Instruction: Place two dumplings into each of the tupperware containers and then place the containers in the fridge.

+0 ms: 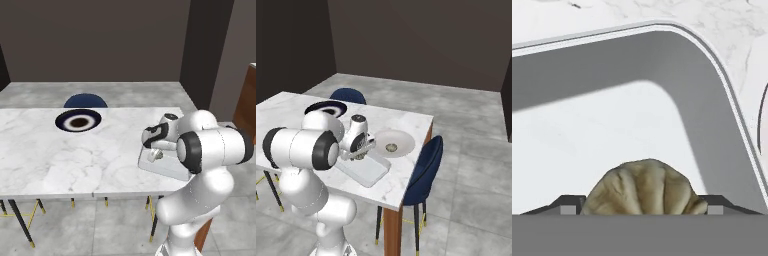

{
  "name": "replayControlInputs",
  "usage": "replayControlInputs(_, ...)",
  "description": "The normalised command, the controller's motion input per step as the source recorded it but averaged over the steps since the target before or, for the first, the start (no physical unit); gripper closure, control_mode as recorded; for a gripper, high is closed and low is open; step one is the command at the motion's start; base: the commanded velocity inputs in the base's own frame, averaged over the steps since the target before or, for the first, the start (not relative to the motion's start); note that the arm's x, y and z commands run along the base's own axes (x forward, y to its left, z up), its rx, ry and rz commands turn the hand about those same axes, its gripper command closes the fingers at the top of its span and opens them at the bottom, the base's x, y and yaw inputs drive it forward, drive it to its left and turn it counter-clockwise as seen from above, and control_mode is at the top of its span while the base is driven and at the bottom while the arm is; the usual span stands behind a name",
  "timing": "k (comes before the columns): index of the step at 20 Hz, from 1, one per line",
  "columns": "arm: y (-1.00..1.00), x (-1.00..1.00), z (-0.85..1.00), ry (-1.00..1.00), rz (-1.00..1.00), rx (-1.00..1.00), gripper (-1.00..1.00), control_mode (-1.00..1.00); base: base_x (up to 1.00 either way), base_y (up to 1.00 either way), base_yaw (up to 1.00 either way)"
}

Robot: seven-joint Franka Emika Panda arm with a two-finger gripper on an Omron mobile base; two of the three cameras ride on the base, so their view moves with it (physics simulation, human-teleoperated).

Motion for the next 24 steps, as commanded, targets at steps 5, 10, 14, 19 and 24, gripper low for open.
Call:
replayControlInputs(5,0.17,0.0,-0.02,0.12,-0.35,-0.05,-1.0,-1.0,0.0,0.0,0.0)
replayControlInputs(10,0.0,-0.06,0.0,0.18,-0.41,-0.01,-1.0,-1.0,0.0,0.0,0.0)
replayControlInputs(14,0.0,-0.25,0.0,0.12,-0.51,0.0,-1.0,-1.0,0.0,0.0,0.0)
replayControlInputs(19,-0.06,-0.36,-0.03,0.06,-0.58,0.0,-1.0,-1.0,0.0,0.0,0.0)
replayControlInputs(24,-0.37,-0.42,0.44,0.02,-0.44,0.12,-1.0,-1.0,0.0,0.0,0.0)
